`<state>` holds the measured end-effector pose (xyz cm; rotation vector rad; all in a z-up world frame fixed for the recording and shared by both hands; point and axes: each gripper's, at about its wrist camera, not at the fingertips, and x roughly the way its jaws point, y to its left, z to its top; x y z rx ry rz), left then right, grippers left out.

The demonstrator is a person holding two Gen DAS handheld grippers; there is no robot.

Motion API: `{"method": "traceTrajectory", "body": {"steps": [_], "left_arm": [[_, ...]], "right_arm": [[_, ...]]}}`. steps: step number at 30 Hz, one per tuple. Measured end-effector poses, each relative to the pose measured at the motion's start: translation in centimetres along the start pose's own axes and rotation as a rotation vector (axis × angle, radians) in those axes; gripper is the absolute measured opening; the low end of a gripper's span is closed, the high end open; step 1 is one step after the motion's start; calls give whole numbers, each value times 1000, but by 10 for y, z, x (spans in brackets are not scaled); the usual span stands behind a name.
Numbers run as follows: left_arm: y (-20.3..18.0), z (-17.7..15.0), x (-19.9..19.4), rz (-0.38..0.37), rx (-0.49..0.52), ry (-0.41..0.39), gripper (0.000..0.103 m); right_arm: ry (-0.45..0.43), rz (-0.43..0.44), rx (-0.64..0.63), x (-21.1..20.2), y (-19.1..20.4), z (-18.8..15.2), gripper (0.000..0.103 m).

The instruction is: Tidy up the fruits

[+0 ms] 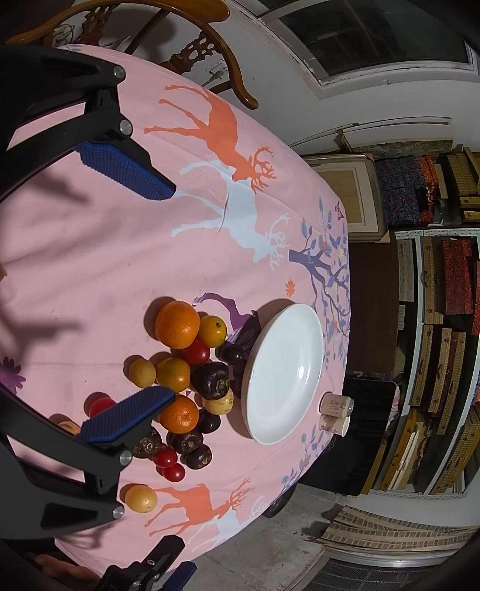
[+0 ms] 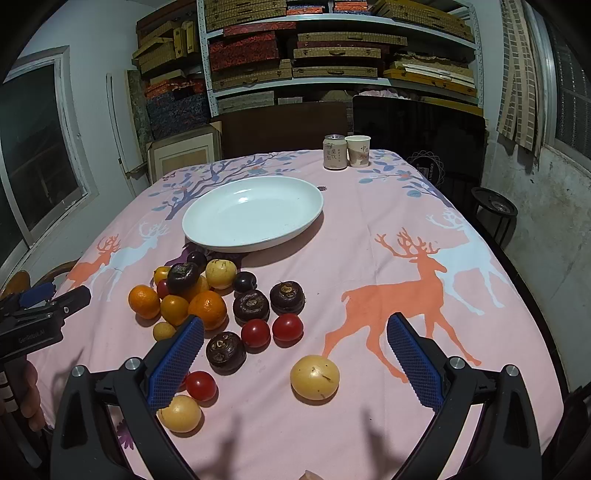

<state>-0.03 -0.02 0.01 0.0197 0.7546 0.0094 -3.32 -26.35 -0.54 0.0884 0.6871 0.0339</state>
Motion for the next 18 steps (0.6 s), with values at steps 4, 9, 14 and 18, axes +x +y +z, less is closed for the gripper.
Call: {"method": "traceTrajectory", "body": {"steps": [4, 9, 14, 18], "left_arm": [[0, 0, 0, -2, 0, 1, 99], [-4, 1, -1, -1, 3, 0, 99], [-4, 1, -1, -1, 2, 0, 99], [-4, 1, -1, 0, 3, 0, 99]], "right_arm": [[-1, 0, 1, 0, 0, 0, 99], [-1, -1, 0, 0, 0, 0, 99], [-1, 0, 0, 0, 0, 0, 99], [-1, -1, 1, -1, 0, 0, 99]]}}
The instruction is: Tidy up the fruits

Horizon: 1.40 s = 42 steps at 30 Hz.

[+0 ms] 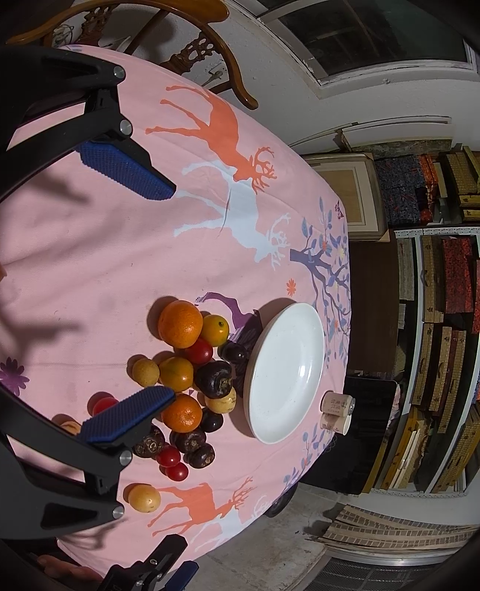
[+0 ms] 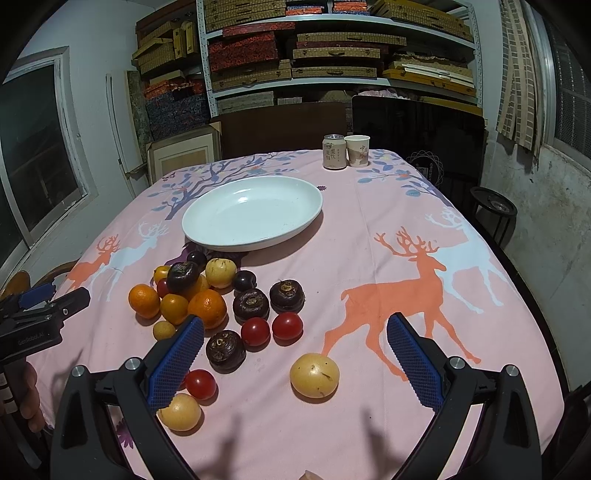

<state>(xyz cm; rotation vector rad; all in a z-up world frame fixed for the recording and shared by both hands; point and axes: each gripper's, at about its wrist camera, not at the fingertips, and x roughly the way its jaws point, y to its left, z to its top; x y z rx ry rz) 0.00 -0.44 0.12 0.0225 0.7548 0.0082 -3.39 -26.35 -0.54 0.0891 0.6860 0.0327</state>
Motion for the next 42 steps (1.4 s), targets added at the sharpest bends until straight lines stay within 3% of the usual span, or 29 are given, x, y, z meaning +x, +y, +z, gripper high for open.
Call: {"method": "traceTrajectory", "body": {"steps": [14, 42], "left_arm": [[1, -14, -8, -3, 7, -5, 99], [1, -9, -9, -6, 9, 2, 99]], "right_arm": [[-1, 1, 6, -2, -2, -3, 99], [9, 8, -4, 0, 2, -3, 99]]}}
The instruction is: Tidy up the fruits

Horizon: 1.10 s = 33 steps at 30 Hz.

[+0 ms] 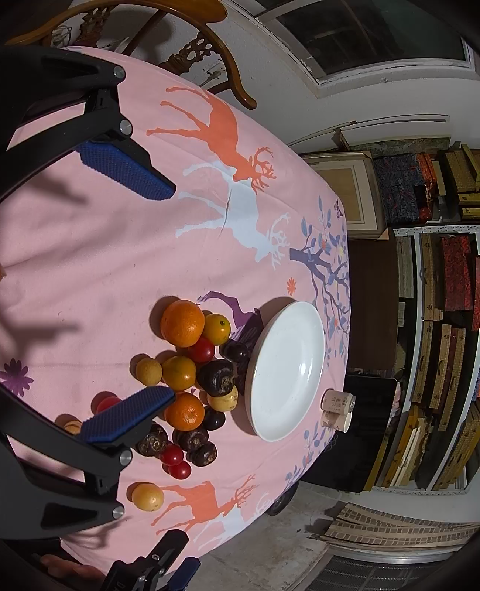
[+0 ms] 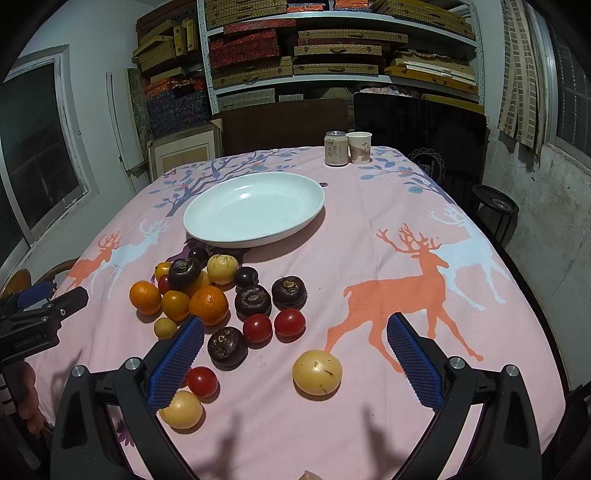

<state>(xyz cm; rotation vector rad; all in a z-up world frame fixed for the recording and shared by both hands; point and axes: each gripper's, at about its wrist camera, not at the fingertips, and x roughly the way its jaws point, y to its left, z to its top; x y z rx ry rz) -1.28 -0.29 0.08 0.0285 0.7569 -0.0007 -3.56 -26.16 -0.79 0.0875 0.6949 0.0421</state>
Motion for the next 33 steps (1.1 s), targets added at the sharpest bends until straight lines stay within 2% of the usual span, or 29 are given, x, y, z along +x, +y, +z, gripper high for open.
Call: {"method": "traceTrajectory", "body": {"steps": [13, 18, 22, 26, 30, 31, 32, 33], "left_arm": [[0, -2, 9, 5, 8, 15, 99], [8, -12, 41, 19, -7, 90, 99], [4, -12, 61, 44, 25, 86, 99], [-6, -6, 91, -4, 70, 126, 99], [-10, -4, 122, 0, 79, 179, 99], [-11, -5, 126, 7, 82, 177, 97], [-12, -5, 128, -6, 88, 171, 87], [-15, -5, 130, -42, 97, 173, 70]], "right_arm": [[8, -8, -4, 2, -1, -2, 99], [45, -23, 25, 13, -14, -9, 99], [51, -39, 6, 19, -17, -12, 99], [50, -32, -11, 19, -17, -13, 99], [44, -42, -9, 19, -23, -14, 99], [47, -45, -8, 19, -25, -14, 99], [50, -45, -6, 20, -26, -15, 99], [56, -46, -5, 22, -29, -15, 99]]}}
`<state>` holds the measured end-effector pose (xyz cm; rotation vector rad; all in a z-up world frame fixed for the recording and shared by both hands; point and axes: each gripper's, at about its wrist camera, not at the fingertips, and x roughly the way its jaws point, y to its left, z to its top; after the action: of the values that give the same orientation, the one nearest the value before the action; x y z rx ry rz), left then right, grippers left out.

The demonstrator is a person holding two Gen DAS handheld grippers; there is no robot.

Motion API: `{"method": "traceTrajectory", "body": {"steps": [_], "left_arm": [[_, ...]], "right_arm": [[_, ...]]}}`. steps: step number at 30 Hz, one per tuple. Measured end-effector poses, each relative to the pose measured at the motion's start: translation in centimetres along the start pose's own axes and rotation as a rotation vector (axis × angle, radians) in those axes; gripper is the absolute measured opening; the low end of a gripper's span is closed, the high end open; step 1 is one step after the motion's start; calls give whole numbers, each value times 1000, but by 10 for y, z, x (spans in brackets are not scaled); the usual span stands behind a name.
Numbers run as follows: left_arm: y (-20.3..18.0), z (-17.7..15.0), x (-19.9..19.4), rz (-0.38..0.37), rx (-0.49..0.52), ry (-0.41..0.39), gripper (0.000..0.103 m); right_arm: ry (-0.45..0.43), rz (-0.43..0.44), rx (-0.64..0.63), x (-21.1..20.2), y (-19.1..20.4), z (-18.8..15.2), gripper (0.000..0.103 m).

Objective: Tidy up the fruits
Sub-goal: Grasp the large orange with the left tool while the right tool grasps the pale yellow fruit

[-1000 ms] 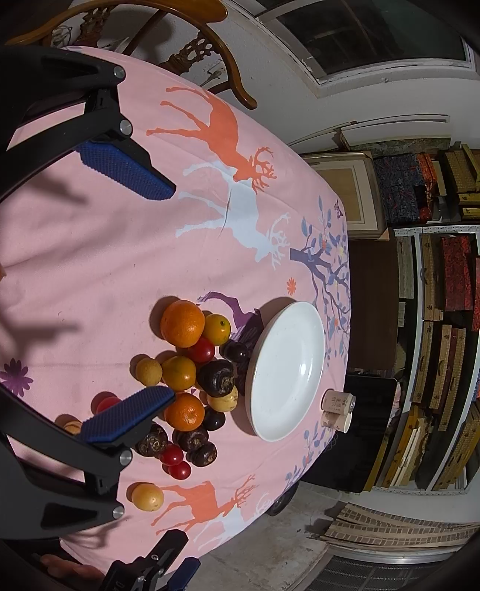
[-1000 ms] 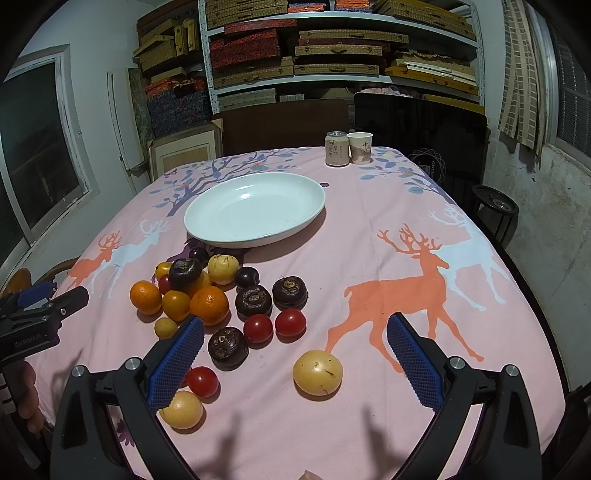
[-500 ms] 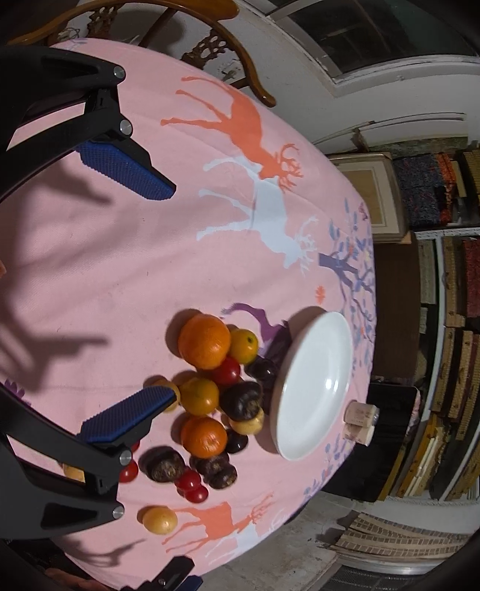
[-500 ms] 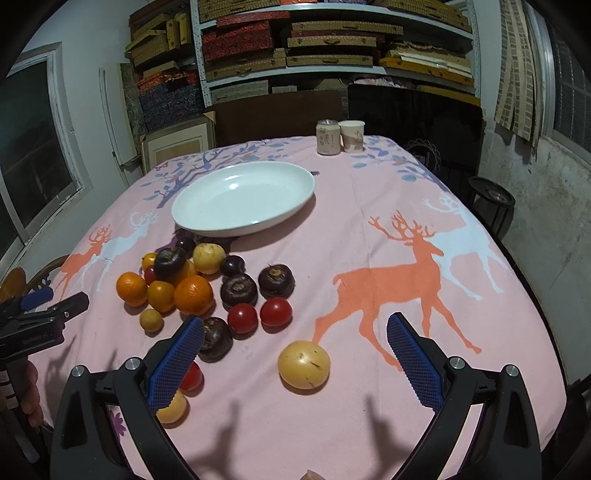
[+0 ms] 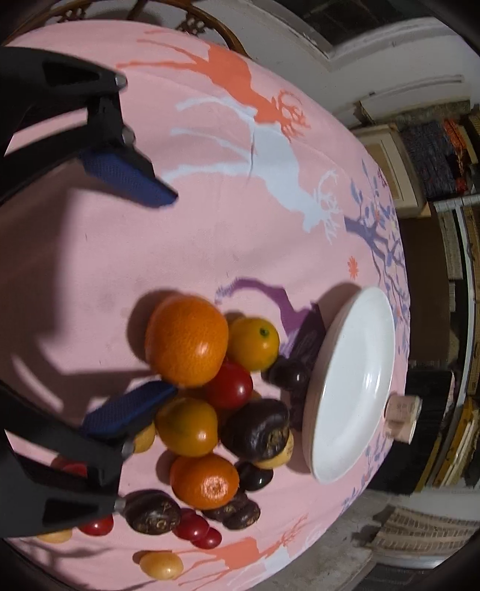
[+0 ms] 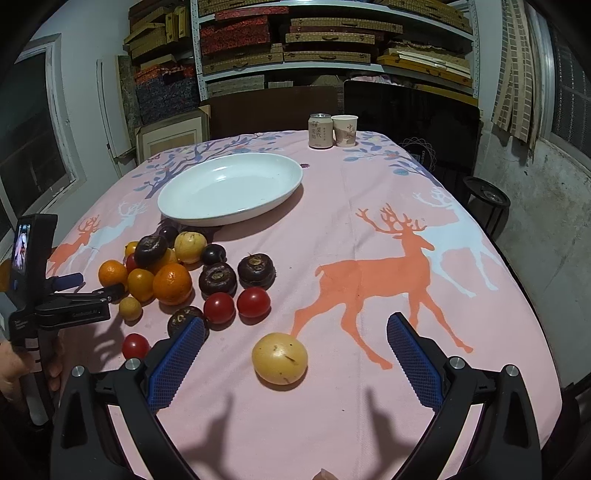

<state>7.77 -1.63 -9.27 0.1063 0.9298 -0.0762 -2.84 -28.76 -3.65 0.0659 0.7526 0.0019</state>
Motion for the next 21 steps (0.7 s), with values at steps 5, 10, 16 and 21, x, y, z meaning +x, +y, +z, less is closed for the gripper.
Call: {"method": "traceTrajectory", "body": {"steps": [5, 10, 16, 21], "left_arm": [[-14, -1, 1, -51, 74, -13, 45], [-13, -7, -9, -97, 59, -63, 45], [-8, -14, -28, -109, 27, -142, 45], [-4, -13, -27, -113, 2, -124, 45]], "right_arm": [[34, -12, -30, 10, -7, -6, 98], [102, 2, -78, 23, -12, -19, 87], [142, 43, -124, 38, 2, -26, 85], [207, 86, -149, 60, 17, -22, 44]]}}
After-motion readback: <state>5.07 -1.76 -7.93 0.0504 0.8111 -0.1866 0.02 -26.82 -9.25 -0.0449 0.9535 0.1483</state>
